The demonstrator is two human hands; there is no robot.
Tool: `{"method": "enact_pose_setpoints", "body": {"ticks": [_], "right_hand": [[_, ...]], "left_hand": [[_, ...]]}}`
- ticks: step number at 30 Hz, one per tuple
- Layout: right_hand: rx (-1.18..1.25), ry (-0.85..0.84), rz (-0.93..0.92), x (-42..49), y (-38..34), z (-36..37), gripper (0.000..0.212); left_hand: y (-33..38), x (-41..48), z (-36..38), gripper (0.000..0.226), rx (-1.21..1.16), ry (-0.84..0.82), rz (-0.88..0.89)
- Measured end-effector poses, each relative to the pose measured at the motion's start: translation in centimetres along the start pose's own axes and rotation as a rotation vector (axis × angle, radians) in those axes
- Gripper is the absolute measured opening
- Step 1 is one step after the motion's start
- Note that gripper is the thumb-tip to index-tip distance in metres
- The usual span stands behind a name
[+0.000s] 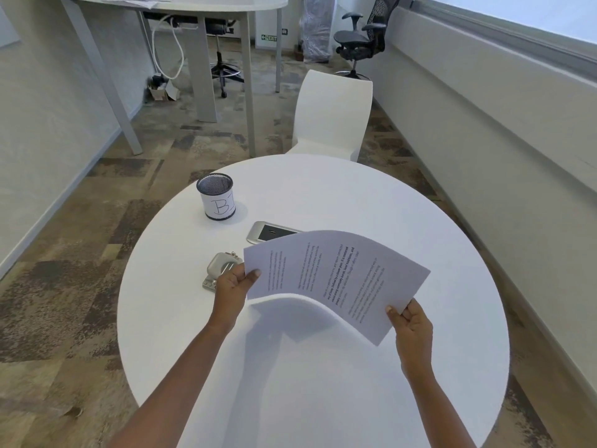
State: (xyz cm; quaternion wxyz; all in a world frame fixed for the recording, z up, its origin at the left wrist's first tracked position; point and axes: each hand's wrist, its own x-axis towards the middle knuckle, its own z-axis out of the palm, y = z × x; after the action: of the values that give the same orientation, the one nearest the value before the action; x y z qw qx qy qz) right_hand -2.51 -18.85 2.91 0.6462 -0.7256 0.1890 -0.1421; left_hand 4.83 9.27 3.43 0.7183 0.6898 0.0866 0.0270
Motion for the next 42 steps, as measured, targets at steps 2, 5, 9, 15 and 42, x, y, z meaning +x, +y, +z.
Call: {"method": "enact_pose_setpoints", "body": {"ticks": [2,5,9,15,42], "right_hand": [[-0.019,-0.054,0.054,0.0,0.3,0.0,0.032],[-0.065,-0.092,0.119,0.0,1.1,-0.2,0.032],[-0.075,0.03,0.139,0.3,1.6,-0.6,0.022],[-0.096,0.225,0.233,0.9,1.7,-0.9,0.042],[-0.007,-0.076,0.312,-1.4,0.8,1.4,0.017]], "left_hand": [[-0.4,-0.2,-0.2,0.027,0.002,-0.079,-0.054],[-1.0,-0.7,-0.4,0.024,0.019,-0.163,-0.122],[-0.9,-1.0,-0.1,0.017,0.017,-0.169,-0.142],[-0.1,-1.4,1.3,0.023,-0.116,-0.134,-0.227],[-1.1,-1.3,-0.5,0.023,-0.293,-0.086,-0.535]]}}
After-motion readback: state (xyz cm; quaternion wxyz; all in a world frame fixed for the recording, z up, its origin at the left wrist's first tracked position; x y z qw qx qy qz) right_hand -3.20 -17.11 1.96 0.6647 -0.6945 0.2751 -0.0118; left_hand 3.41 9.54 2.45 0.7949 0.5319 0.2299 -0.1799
